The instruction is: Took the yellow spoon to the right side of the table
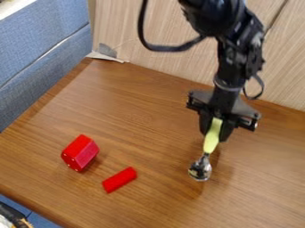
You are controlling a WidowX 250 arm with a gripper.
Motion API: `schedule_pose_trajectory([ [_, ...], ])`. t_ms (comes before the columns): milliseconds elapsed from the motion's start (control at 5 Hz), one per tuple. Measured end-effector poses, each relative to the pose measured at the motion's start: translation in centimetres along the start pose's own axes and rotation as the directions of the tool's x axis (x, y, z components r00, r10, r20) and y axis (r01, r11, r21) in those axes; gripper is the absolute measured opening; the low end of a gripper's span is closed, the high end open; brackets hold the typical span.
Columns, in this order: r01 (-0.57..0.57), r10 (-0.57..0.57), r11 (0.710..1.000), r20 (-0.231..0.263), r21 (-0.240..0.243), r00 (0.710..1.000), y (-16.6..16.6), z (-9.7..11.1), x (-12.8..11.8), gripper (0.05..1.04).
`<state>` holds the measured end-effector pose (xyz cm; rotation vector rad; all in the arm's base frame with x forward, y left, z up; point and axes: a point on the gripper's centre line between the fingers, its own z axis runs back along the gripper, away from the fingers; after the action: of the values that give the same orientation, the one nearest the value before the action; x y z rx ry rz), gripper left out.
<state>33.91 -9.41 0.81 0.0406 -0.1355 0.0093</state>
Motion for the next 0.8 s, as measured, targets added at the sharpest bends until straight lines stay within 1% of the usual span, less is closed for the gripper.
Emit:
schedule_pose_trajectory([
  [200,0.002,-0.002,1.000,-0.008,0.003,1.000,-0.26,-1.20,-0.16,0.375],
  [400,0.017,-0.017,1.000,-0.009,0.006,1.000,-0.42,-1.41,-0.22,0.420],
  [600,0.014,-0.014,1.000,-0.036,0.007,0.999,-0.52,-1.90,-0.46,0.726],
  [800,-0.005,0.005,1.000,-0.028,0.009,1.000,-0.07,-1.77,-0.91,0.975],
])
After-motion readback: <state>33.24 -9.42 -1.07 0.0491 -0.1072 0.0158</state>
